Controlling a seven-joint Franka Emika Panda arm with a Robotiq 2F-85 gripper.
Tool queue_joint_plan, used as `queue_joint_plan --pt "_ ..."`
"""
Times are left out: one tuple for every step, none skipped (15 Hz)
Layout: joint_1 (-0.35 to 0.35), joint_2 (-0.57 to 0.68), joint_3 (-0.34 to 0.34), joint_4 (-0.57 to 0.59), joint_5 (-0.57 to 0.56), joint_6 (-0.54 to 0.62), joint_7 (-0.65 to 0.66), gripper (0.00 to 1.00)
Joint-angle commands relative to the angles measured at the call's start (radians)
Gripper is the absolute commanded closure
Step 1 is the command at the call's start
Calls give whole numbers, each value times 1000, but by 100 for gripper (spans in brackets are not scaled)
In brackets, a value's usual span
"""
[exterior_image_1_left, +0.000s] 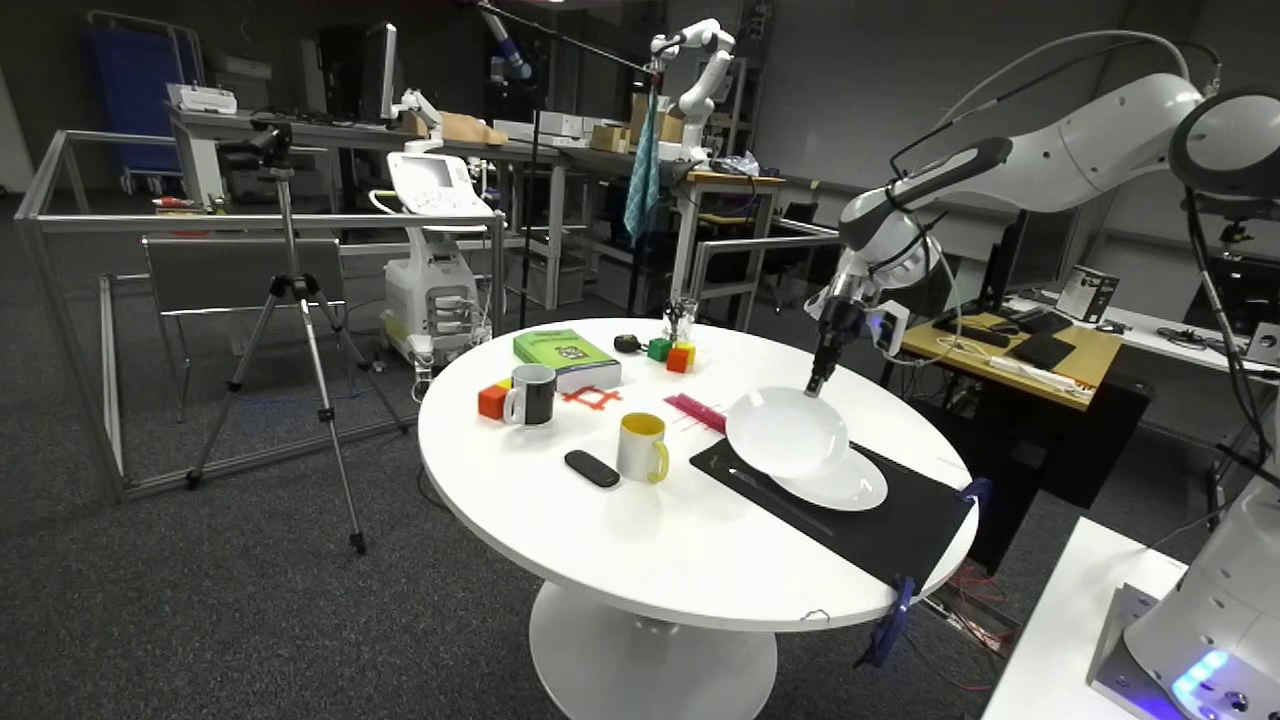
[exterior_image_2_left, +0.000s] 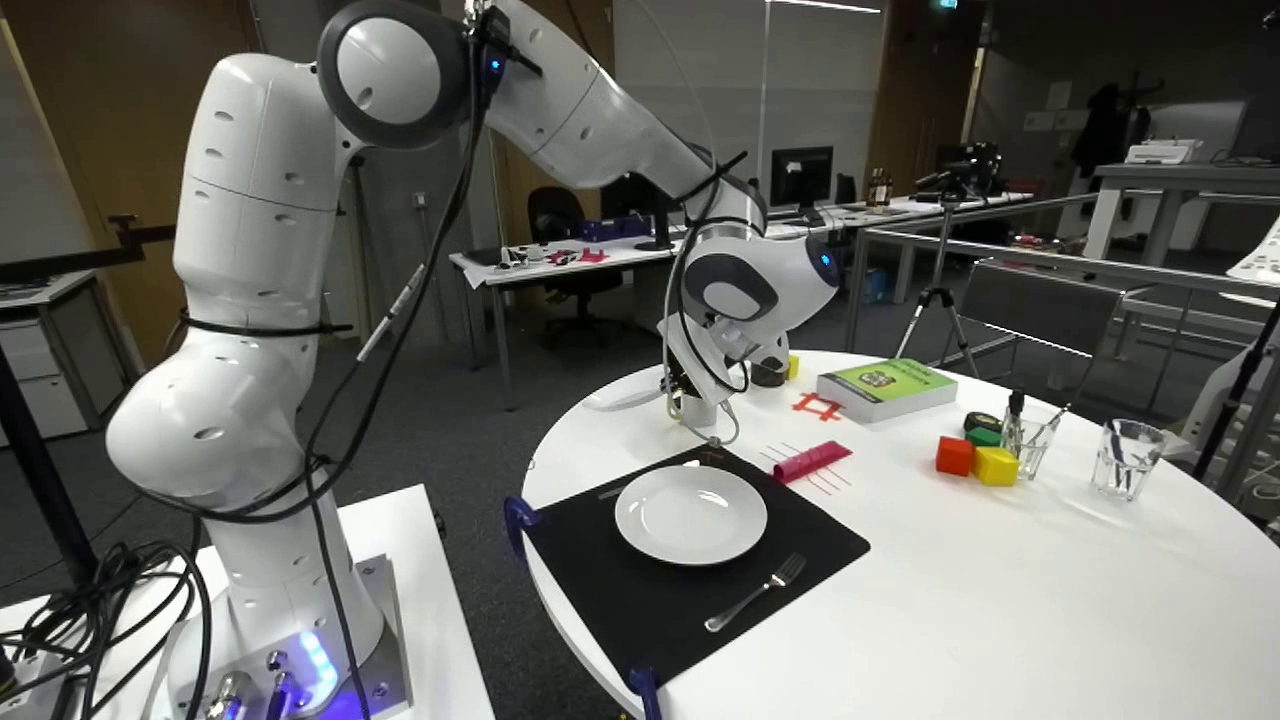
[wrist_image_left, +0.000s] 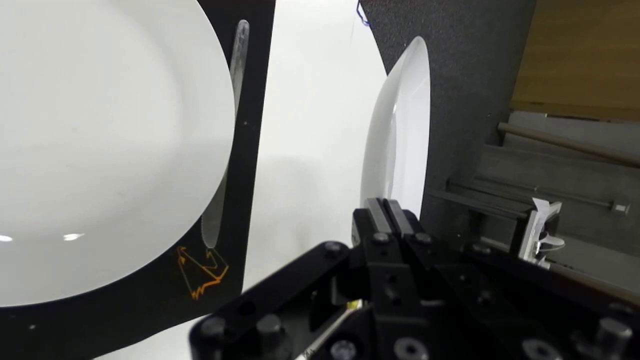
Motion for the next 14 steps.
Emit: queue_joint_plan --pt "-25 -132 -48 -152 81 38 -59 99" --pt "-30 -148 -66 -173 93 36 -76 99" --pt "-37 -164 -85 -198 110 35 -96 99" --pt "-44 -178 -103 -218 121 35 -115 99" --pt "-51 -188 -124 -234 132 29 -132 99" --pt "-63 -193 -145 -249 144 24 -154 99" --pt "-71 -203 -164 -265 155 22 -169 99" --pt "-80 -206 -183 -276 165 18 -186 99" --pt "-89 -199 -200 -277 175 13 -204 99" --pt "-94 -204 -214 -288 182 13 -216 99" --pt "-99 -200 -226 -289 187 13 -226 99" --pt "-102 -189 -234 -283 192 11 -234 99" --pt "-103 -189 -240 -285 197 11 -238 99" --pt "-104 -184 -242 -283 200 11 -240 99"
